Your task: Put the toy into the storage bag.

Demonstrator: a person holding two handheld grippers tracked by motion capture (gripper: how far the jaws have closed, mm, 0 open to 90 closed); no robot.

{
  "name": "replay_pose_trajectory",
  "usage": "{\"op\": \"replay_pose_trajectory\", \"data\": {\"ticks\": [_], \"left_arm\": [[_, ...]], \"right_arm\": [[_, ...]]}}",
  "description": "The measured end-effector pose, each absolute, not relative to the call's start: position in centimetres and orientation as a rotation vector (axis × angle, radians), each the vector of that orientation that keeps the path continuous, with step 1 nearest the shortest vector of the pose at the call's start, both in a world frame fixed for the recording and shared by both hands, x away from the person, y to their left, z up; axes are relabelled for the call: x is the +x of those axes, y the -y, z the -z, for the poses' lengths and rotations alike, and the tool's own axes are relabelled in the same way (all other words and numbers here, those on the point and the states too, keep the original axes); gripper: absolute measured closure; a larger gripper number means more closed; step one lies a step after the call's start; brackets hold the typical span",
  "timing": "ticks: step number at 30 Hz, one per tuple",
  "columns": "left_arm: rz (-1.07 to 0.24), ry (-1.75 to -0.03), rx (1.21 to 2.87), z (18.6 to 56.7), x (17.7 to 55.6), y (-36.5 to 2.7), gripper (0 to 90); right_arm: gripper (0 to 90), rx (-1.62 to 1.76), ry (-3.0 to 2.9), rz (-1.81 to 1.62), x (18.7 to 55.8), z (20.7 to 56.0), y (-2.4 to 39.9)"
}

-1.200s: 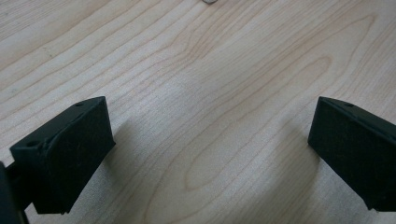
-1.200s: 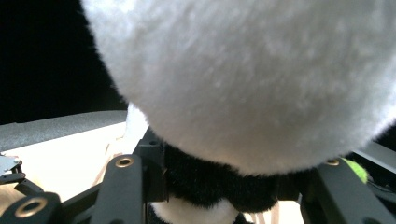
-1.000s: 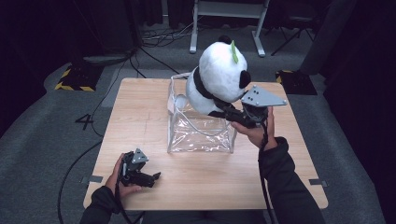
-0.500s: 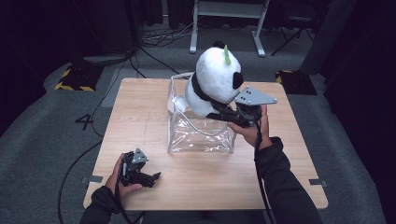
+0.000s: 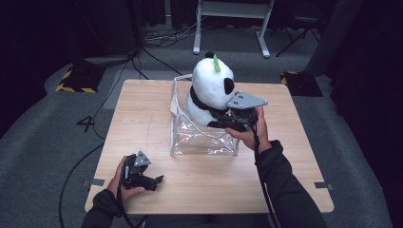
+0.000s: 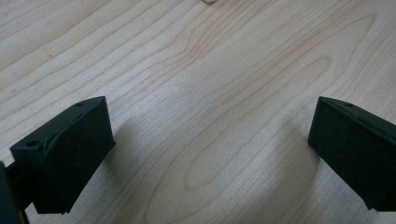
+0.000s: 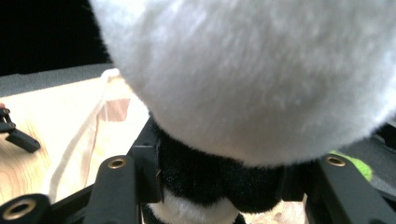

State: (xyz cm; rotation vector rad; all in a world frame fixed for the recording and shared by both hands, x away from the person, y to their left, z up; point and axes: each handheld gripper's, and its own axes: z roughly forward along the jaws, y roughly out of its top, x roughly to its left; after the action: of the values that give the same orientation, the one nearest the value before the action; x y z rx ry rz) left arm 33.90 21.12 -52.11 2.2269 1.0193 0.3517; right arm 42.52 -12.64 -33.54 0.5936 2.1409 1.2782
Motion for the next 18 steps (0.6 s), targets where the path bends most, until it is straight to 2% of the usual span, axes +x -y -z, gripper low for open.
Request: {"op": "replay_pose_trajectory", "data": {"ticks": [18], "left_arm": [[-0.353, -1.02, 2.228, 52.1, 33.9, -21.1, 0.2]], "right_arm": [[43.9, 0.627, -2.233, -1.209, 43.4, 34.9, 12.4]]}}
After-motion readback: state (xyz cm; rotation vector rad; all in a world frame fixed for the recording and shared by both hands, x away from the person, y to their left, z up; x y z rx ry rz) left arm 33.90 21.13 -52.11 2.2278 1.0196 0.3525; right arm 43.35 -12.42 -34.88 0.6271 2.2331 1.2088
